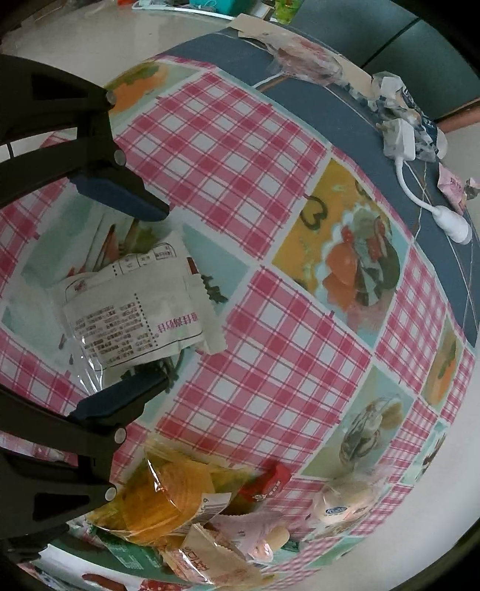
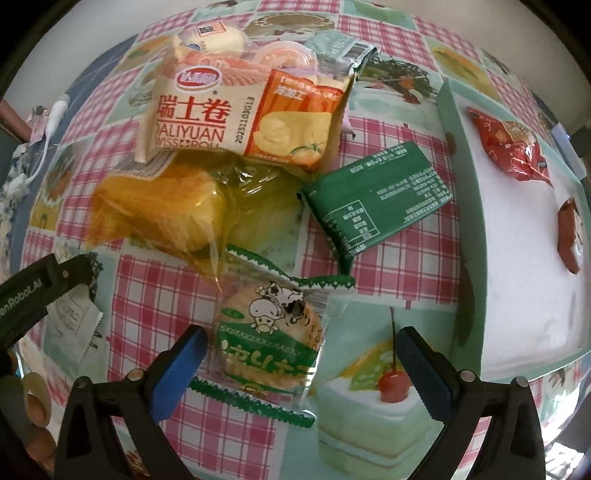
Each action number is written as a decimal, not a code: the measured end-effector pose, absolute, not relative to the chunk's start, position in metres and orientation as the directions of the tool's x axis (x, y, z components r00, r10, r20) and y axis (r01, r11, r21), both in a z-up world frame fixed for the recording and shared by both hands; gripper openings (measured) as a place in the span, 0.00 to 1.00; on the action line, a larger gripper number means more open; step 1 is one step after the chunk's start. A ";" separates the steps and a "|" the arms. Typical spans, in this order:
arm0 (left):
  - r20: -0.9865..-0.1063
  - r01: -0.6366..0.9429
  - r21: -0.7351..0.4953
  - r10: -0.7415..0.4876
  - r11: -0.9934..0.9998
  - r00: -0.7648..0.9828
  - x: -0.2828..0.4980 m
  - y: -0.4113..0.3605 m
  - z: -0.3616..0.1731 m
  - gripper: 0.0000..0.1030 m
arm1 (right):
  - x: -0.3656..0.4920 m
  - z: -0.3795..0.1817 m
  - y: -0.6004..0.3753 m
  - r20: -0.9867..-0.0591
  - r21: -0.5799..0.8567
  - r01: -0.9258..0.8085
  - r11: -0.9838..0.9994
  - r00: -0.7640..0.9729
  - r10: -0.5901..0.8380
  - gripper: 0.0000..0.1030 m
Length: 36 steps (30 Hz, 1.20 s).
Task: Organize snacks
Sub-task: 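Grasp the white paper packet with the left tool while the right grasps the green-wrapped cookie, then carry both snacks into the white tray and open both tools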
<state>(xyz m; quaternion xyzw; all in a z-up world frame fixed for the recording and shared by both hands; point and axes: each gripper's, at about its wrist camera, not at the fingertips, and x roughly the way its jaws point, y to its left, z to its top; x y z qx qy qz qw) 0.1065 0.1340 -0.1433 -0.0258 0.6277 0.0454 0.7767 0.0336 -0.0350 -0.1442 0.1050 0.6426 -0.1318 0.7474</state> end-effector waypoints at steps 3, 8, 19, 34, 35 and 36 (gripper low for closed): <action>-0.978 -0.102 0.016 0.037 0.995 0.207 0.102 0.137 -0.144 0.81 | 0.029 -0.143 -0.031 -0.988 -0.012 0.331 0.943 0.142 -0.062 1.00; -0.980 -0.116 0.014 0.037 0.993 0.196 0.099 0.141 -0.141 0.81 | 0.018 -0.137 -0.048 -0.989 -0.010 0.367 0.930 0.135 -0.064 0.98; -0.977 -0.094 0.012 0.032 0.996 0.211 0.096 0.132 -0.133 0.55 | 0.010 -0.123 -0.067 -0.984 0.003 0.367 0.930 0.169 -0.063 0.58; -0.956 -0.112 -0.014 0.019 0.994 0.293 0.076 0.137 -0.085 0.54 | -0.012 -0.061 -0.100 -0.960 0.108 0.397 0.911 0.280 -0.008 0.51; -0.950 -0.104 -0.016 0.018 0.994 0.311 0.074 0.134 -0.076 0.54 | -0.013 -0.055 -0.102 -0.957 0.111 0.402 0.909 0.291 -0.012 0.51; -0.944 -0.091 -0.018 0.013 0.996 0.330 0.071 0.130 -0.067 0.54 | -0.015 -0.049 -0.106 -0.953 0.113 0.407 0.906 0.302 -0.017 0.51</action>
